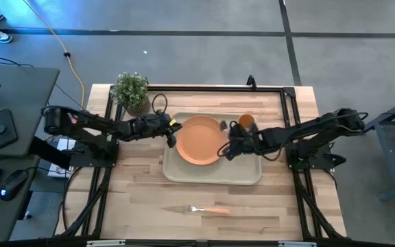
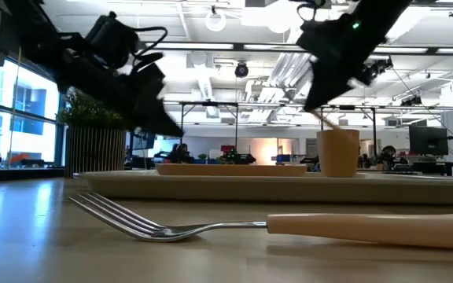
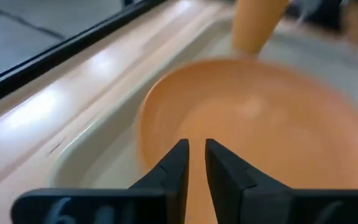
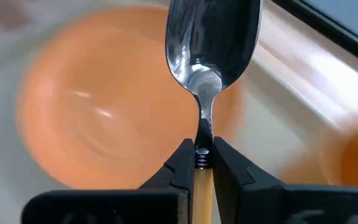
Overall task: Pick and place plate/cup/fork/spoon on tray
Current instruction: Put the orange spoon to the left of the orange plate on the tray
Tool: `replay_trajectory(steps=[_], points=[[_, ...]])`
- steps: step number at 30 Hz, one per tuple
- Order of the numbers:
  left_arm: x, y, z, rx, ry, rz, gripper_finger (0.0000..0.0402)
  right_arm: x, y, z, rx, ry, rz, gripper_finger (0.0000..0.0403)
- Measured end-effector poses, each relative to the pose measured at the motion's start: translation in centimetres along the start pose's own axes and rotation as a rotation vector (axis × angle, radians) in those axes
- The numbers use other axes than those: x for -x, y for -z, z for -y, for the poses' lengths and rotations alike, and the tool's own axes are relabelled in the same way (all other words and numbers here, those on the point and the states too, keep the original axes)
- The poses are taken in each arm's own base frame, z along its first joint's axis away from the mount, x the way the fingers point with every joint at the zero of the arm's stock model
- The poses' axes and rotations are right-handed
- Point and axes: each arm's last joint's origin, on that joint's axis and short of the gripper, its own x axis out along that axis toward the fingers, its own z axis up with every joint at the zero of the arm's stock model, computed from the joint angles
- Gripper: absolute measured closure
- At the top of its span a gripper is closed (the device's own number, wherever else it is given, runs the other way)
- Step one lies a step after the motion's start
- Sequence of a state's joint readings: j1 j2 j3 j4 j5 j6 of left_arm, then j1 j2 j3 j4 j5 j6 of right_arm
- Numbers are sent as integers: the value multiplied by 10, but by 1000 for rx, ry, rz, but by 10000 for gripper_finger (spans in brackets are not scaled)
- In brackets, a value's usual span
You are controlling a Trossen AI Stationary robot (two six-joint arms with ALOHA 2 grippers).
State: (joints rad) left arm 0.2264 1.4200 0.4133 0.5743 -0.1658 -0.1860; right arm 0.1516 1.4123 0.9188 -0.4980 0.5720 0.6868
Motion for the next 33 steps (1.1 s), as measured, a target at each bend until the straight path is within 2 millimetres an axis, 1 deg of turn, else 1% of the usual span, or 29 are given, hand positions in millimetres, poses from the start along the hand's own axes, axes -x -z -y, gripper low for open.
replay_trajectory(steps=[2, 4, 5, 7, 10, 11, 14, 16, 18, 20, 23, 27, 33], points=[[-4, -12, 5, 27, 70, 54, 362, -11, 1, -1, 95, -91, 70, 386], [-4, -27, 9, 35, 147, 113, 355, -21, 5, -1, 190, -121, 148, 389], [-3, -34, 11, 36, 173, 134, 348, -27, 9, 0, 221, -102, 185, 391], [-1, -50, 15, 19, 162, 197, 332, -35, 18, 6, 294, 23, 257, 392], [-3, -71, 19, -40, -29, 285, 307, -44, 20, 12, 282, 234, 384, 392], [-6, -79, 22, -59, -71, 311, 299, -45, 17, 12, 273, 258, 409, 390], [-15, -98, 36, -116, -51, 341, 278, -45, 8, 10, 237, 215, 469, 389], [-18, -106, 44, -171, -31, 352, 268, -45, 3, 11, 205, 179, 497, 388], [-23, -117, 51, -207, -30, 381, 263, -44, -2, 12, 197, 188, 524, 388], [-28, -124, 52, -217, -56, 391, 262, -44, -6, 13, 207, 207, 548, 387], [-36, -129, 54, -216, -68, 394, 264, -45, -8, 15, 251, 238, 551, 387], [-47, -131, 56, -282, -78, 383, 273, -45, -14, 19, 282, 263, 574, 387], [-58, -136, 61, -348, -89, 388, 285, -50, -23, 30, 264, 285, 589, 386]])
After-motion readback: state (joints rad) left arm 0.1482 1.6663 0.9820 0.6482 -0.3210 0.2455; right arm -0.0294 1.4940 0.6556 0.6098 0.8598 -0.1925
